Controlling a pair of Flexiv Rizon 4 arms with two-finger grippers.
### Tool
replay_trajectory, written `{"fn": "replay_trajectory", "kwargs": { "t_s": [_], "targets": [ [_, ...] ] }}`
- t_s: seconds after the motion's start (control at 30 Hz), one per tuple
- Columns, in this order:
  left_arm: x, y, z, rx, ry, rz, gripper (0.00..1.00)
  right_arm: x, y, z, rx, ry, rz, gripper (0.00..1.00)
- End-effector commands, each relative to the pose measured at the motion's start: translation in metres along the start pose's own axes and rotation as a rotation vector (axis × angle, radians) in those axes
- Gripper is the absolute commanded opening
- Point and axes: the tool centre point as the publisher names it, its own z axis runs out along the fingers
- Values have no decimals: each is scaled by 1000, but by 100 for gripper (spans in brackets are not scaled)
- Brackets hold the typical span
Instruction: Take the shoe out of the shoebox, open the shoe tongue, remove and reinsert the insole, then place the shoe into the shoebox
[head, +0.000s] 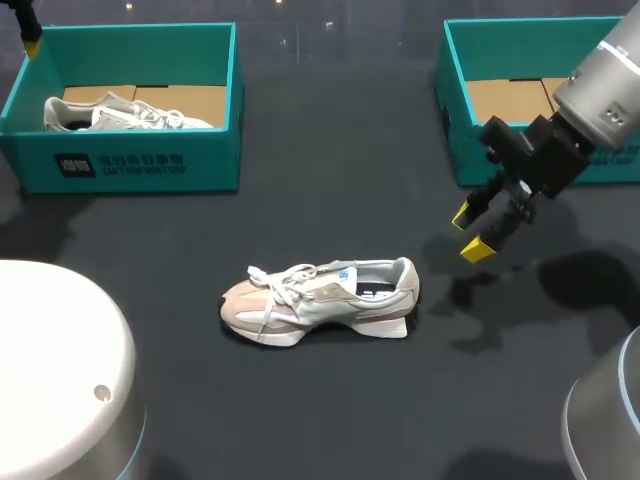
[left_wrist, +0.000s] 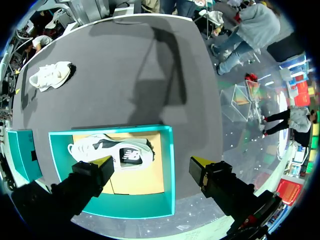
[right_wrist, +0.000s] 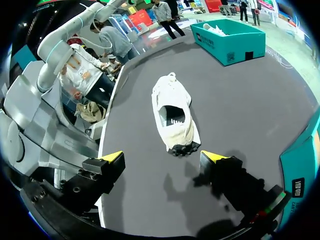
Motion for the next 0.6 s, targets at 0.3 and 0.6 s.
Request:
{"fn": "replay_trajectory", "kwargs": {
  "t_s": [0.3, 0.6],
  "targets": [
    [1, 0, 0, 0, 1, 1, 100, -6, -12, 8, -60, -13, -33, 100],
    [1, 0, 0, 0, 1, 1, 100, -20, -41, 9, -234, -114, -136, 100]
  ]
}}
